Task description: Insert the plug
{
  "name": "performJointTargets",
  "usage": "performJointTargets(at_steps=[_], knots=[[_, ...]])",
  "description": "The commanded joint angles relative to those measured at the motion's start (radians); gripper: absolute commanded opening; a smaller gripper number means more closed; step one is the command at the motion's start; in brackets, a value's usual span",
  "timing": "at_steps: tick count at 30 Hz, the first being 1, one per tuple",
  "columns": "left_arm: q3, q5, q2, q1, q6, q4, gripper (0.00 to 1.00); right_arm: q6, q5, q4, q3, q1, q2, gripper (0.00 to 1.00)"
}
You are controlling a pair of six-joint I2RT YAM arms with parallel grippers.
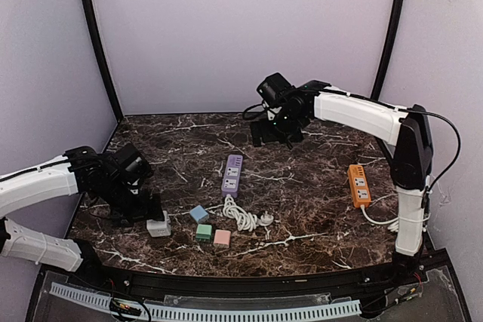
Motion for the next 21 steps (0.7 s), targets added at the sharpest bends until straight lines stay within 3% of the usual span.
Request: performJointTargets(at_steps=[1, 17, 21], knots=[[0.033, -0.061, 0.104, -0.043, -0.062, 0.053, 0.94, -0.033, -0.015, 0.019, -0.013, -0.016, -0.054, 0.99], [0.051, -0.071, 0.292, -0.049, -0.039, 0.100, 0.83, -0.079, -0.031, -0.004, 0.016, -0.046, -0.048, 0.99], [0.054, -0.073, 0.312, -0.049, -0.037, 0.099, 0.71, -0.084, -0.034, -0.006, 0.015, -0.051, -0.046, 0.99]])
